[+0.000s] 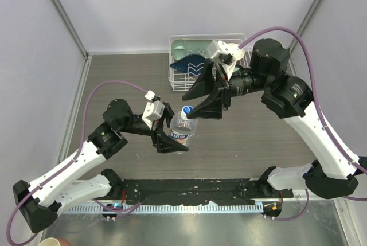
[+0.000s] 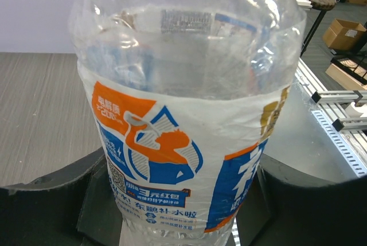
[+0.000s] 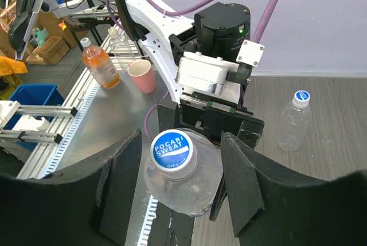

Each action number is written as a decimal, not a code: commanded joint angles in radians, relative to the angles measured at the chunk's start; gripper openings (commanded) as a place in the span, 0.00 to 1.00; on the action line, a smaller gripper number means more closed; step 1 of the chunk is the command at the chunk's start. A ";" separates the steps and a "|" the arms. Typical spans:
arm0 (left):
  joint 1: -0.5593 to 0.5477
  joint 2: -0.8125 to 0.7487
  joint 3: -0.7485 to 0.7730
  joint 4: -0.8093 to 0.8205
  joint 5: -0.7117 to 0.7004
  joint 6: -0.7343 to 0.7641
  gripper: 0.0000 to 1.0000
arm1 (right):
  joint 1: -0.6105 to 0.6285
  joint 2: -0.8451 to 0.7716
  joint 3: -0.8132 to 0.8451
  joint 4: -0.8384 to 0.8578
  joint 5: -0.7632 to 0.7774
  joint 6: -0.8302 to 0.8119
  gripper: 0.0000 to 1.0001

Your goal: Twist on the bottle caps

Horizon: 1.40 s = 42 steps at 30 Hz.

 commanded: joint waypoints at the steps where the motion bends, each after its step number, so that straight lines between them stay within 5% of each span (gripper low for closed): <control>1: 0.004 -0.020 0.027 0.075 0.005 -0.016 0.00 | 0.000 -0.014 -0.003 0.078 -0.033 0.028 0.61; 18: 0.005 -0.007 0.033 0.101 -0.137 -0.059 0.00 | 0.000 -0.051 -0.067 0.129 -0.009 0.039 0.27; 30: 0.011 -0.011 0.029 0.115 -0.420 -0.043 0.00 | 0.006 -0.040 -0.067 -0.122 0.189 -0.125 0.13; 42: 0.013 -0.002 0.069 0.118 -0.549 0.020 0.00 | 0.199 0.124 -0.082 -0.161 0.779 -0.035 0.01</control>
